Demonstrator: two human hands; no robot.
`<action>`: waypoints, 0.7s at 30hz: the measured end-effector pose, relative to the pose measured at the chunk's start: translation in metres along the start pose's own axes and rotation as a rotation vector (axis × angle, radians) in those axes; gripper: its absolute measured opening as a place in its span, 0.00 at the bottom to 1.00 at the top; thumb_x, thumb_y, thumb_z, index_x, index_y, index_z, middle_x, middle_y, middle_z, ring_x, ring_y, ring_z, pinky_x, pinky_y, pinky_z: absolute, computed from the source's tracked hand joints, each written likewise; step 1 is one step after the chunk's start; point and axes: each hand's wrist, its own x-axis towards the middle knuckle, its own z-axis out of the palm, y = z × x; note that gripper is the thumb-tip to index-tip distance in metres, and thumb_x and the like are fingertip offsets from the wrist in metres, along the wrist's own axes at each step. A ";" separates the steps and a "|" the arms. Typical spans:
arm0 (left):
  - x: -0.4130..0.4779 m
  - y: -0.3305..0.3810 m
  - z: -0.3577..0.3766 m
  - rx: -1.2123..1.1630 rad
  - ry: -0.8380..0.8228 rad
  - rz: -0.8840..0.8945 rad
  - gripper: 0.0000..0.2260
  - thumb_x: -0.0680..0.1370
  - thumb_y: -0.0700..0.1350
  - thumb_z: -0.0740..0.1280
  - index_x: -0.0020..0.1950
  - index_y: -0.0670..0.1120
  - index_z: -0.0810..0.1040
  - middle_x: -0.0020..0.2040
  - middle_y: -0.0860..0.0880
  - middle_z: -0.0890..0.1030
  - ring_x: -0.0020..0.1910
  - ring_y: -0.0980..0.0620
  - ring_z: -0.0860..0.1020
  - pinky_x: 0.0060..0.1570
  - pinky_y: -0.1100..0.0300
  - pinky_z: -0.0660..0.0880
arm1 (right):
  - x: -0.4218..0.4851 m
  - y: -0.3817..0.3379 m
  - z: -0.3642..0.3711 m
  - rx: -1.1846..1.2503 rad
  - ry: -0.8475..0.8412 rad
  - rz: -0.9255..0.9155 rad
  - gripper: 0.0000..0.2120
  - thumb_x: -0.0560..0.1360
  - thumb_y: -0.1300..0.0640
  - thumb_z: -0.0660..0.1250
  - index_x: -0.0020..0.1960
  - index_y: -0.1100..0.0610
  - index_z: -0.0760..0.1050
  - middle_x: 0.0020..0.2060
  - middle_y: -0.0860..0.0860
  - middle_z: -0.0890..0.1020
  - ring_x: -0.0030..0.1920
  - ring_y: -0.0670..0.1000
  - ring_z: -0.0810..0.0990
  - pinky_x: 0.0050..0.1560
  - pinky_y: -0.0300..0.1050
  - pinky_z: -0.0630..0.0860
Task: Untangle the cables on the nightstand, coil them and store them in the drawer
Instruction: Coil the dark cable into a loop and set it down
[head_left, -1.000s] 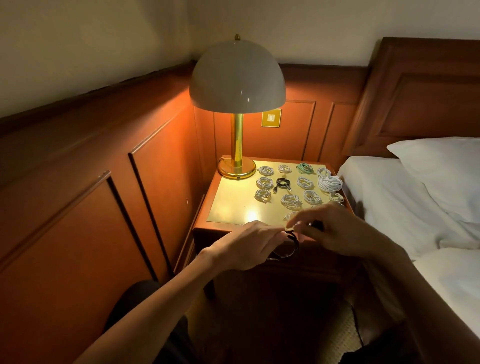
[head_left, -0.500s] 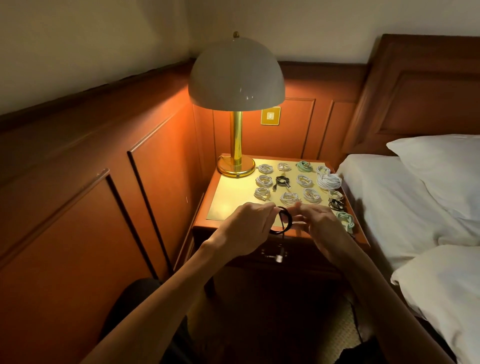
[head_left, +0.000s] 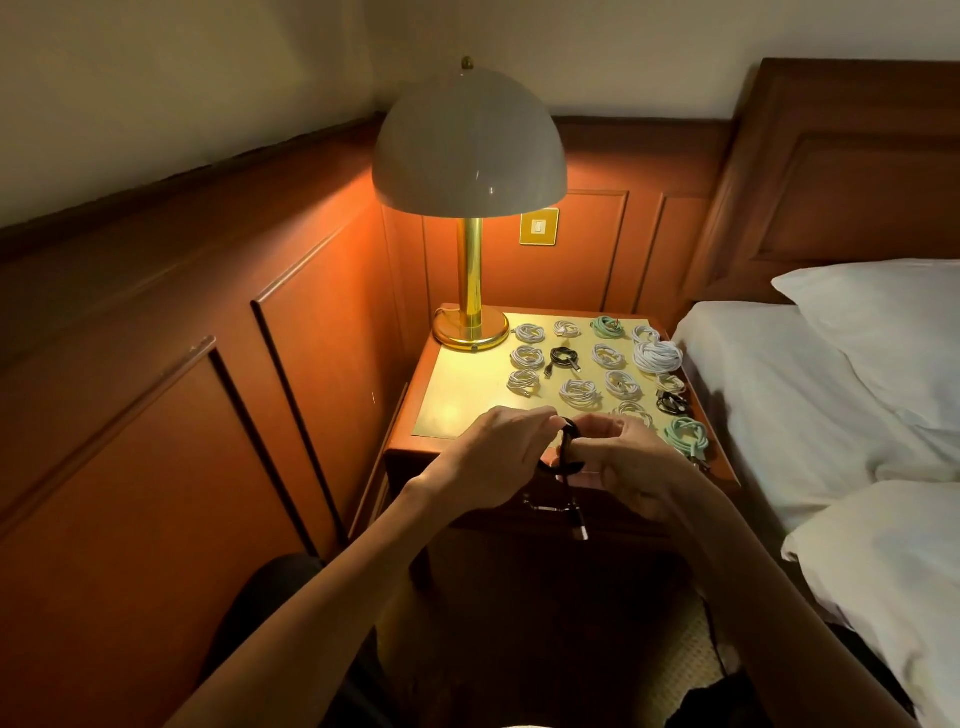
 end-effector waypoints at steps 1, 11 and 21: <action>0.000 0.000 -0.001 -0.043 -0.015 -0.028 0.16 0.86 0.50 0.53 0.44 0.44 0.72 0.34 0.49 0.75 0.30 0.50 0.73 0.29 0.52 0.71 | -0.001 0.000 0.000 -0.003 0.014 -0.038 0.08 0.70 0.68 0.74 0.48 0.63 0.80 0.47 0.63 0.84 0.49 0.60 0.85 0.50 0.53 0.83; -0.005 0.007 -0.013 -0.734 -0.258 -0.351 0.18 0.82 0.58 0.55 0.46 0.46 0.73 0.33 0.51 0.68 0.25 0.58 0.63 0.26 0.63 0.61 | -0.013 0.001 -0.002 -0.737 0.176 -0.986 0.22 0.68 0.61 0.81 0.60 0.49 0.82 0.52 0.49 0.81 0.36 0.48 0.82 0.33 0.42 0.81; 0.005 0.027 -0.013 -0.347 0.084 -0.119 0.14 0.86 0.43 0.54 0.43 0.47 0.73 0.36 0.61 0.73 0.36 0.66 0.77 0.36 0.75 0.69 | -0.014 0.000 0.032 -0.009 0.406 -0.622 0.06 0.76 0.55 0.71 0.49 0.56 0.84 0.45 0.49 0.86 0.49 0.50 0.84 0.49 0.46 0.80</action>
